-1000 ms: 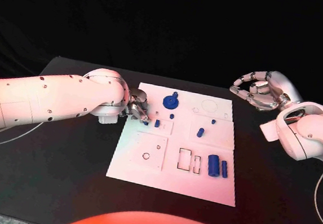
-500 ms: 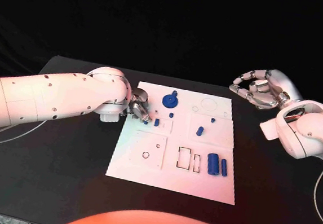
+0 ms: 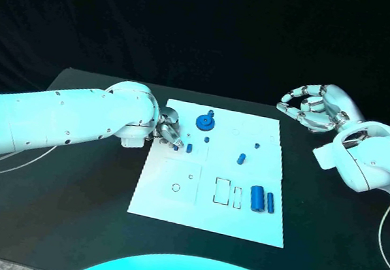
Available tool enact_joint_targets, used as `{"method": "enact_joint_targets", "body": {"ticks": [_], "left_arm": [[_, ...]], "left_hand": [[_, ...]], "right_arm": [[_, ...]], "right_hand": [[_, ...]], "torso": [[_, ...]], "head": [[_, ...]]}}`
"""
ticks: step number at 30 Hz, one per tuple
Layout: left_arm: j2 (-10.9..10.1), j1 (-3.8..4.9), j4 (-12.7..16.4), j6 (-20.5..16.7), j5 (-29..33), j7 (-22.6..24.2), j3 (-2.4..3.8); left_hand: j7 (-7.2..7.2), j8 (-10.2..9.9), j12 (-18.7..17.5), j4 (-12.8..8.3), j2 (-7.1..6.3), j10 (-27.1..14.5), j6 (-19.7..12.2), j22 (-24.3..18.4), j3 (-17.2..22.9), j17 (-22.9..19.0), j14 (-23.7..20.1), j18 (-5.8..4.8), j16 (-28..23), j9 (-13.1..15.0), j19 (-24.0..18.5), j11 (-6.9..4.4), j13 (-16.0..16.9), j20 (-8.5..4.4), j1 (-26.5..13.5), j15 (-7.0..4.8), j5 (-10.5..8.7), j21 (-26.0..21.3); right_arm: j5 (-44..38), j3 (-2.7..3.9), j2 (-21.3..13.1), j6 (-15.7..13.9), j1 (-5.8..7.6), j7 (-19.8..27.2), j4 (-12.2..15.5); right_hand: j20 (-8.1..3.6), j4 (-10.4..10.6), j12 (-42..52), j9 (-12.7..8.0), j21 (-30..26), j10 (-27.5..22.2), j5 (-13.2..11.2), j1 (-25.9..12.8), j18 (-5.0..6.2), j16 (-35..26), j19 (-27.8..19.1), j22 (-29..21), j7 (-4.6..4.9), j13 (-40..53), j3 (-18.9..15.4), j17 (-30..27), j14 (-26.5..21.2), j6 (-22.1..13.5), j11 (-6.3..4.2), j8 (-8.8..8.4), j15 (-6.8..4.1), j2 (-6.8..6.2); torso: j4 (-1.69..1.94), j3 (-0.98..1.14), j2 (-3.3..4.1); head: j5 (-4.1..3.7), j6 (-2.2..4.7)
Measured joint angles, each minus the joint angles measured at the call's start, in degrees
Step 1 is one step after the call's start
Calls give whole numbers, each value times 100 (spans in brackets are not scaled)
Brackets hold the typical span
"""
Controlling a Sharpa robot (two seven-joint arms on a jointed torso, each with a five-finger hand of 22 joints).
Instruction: Assemble the parts on the task board
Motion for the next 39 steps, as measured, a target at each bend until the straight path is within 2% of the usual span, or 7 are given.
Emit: {"method": "enact_joint_targets", "body": {"ticks": [3, 7, 20, 28, 31, 36, 39], "left_arm": [[-11, -1, -7, -5, 1, 0, -1], [-23, -3, -8, -12, 7, 4, -2], [-102, -15, 20, -50, 49, 19, 0], [-168, -20, 60, -96, 108, 19, 61], [-190, -20, 86, -146, 153, 23, 84], [-245, -21, 119, -366, 265, 92, 138], [-268, -21, 119, -567, 356, 196, 153]], "left_hand": [[-55, 1, 0, 165, -22, -17, 10, 0, -170, 0, 0, 0, 0, -12, 0, -17, -1, 0, -173, 0, 1, 0], [-19, 0, 0, 432, -62, -17, 23, 0, -437, 0, 0, 0, 0, -17, 0, -17, -12, 0, -371, 0, 12, 0], [-20, -1, 0, 725, -99, -18, 22, 0, -843, 0, 0, 0, 0, -22, 0, -16, -17, 0, -454, 0, 12, 0], [-20, -24, 0, 791, -76, -31, 22, 0, -909, 0, 0, 0, 0, -22, 0, -2, -25, 0, -477, 1, 12, 0], [-20, -24, 0, 904, -115, -43, 22, 0, -1053, 0, 0, 0, 0, -27, 0, -14, -46, 0, -516, 1, 12, 0], [33, -80, -113, 1043, -113, -235, -31, -21, -1436, 0, -1, 0, -97, -32, -21, 14, -290, 6, -576, 1, 12, -90], [112, -192, -440, 1048, -106, -583, -235, -268, -1669, 0, -3, 0, -204, -69, -172, 76, -820, 23, -582, 3, 12, -285]], "right_arm": [[1, 0, -2, 0, 0, 1, 0], [2, 0, -3, -1, 0, 2, -1], [3, 0, -4, -2, -8, 8, -4], [4, 0, -9, -3, -14, 12, -2], [4, 0, -10, -3, -15, 13, -2], [5, 0, -10, -3, -18, 17, -2], [6, 0, -12, -3, -19, 17, -2]], "right_hand": [[0, 0, 0, 0, 0, 0, 0, 0, 0, 0, 0, 0, 0, -2, 0, 0, 0, 0, 0, 0, 0, 0], [0, 16, 0, 0, 0, 0, 0, 0, 0, 0, 0, 0, 0, -10, -16, 0, 0, 0, 0, 0, 0, 0], [0, 17, 0, 0, 0, 0, 0, 0, 0, 0, 0, -1, 0, -10, -17, -1, 0, 0, 0, 0, 0, 0], [0, 16, 0, 0, 0, 0, 0, 0, 0, 0, 0, -2, 0, -9, -16, -2, 0, 0, 0, 0, 0, 0], [0, 16, 0, -2, 0, 0, 0, 0, 0, 0, 0, -2, 0, -11, -16, -2, 0, 0, 0, 0, 0, 0], [0, 16, 0, -6, 0, 0, 0, 0, 0, 0, 0, -2, 0, -17, -16, -2, 0, 0, 0, 0, 0, 0], [0, 16, 0, -6, 0, 0, 0, 0, 0, 0, 0, -3, 0, -17, -16, -2, 0, 0, 0, 0, 0, 0]], "torso": [[0, -1, 1], [0, -2, 3], [-1, -4, 4], [-1, -4, 4], [-1, -4, 4], [-1, -4, 4], [-1, -1, 4]], "head": [[-5, 5], [-7, 12], [-14, 11], [-17, 15], [-20, 16], [-24, 24], [-31, 31]]}}
